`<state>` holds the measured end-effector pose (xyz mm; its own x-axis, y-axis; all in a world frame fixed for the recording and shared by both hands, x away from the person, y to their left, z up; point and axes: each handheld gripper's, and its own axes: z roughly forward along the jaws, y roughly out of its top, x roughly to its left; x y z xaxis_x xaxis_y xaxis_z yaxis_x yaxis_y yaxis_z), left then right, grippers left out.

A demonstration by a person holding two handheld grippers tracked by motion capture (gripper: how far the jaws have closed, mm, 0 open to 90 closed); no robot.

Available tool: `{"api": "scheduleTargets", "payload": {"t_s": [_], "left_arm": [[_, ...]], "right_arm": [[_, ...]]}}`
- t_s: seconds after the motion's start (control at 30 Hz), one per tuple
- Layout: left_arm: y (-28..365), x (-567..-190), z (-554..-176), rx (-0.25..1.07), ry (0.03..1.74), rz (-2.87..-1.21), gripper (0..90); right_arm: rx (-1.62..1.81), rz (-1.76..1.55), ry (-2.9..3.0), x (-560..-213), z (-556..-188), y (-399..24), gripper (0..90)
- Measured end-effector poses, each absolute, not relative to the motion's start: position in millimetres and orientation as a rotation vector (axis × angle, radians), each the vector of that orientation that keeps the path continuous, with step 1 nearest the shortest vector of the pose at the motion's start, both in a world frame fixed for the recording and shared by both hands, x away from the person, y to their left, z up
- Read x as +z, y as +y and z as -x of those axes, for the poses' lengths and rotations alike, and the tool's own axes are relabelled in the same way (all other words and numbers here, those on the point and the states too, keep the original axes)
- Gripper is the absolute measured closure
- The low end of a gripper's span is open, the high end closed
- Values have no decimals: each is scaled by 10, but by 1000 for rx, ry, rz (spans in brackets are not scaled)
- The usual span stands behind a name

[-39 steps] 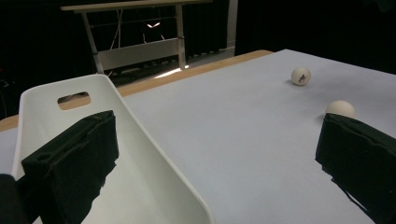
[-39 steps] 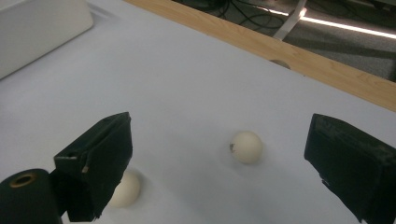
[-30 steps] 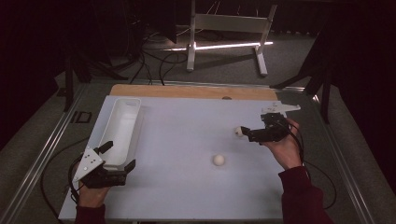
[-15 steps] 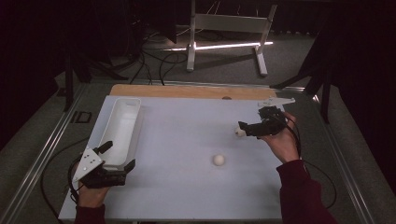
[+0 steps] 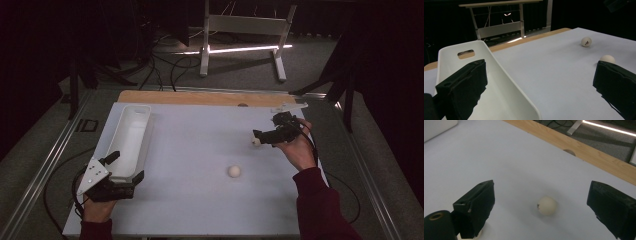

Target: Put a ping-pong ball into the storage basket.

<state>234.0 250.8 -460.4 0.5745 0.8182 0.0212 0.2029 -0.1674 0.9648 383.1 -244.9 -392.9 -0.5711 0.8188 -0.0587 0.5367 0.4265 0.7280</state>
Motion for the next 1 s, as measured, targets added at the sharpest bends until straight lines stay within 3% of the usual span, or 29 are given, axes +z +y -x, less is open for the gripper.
{"api": "scheduleTargets", "payload": {"t_s": [1.0], "left_arm": [[2521,-4603,-2337,688,862,-1684,1]], "right_arm": [[851,-1212,2335,-4189,-4112,-2443,74]]}}
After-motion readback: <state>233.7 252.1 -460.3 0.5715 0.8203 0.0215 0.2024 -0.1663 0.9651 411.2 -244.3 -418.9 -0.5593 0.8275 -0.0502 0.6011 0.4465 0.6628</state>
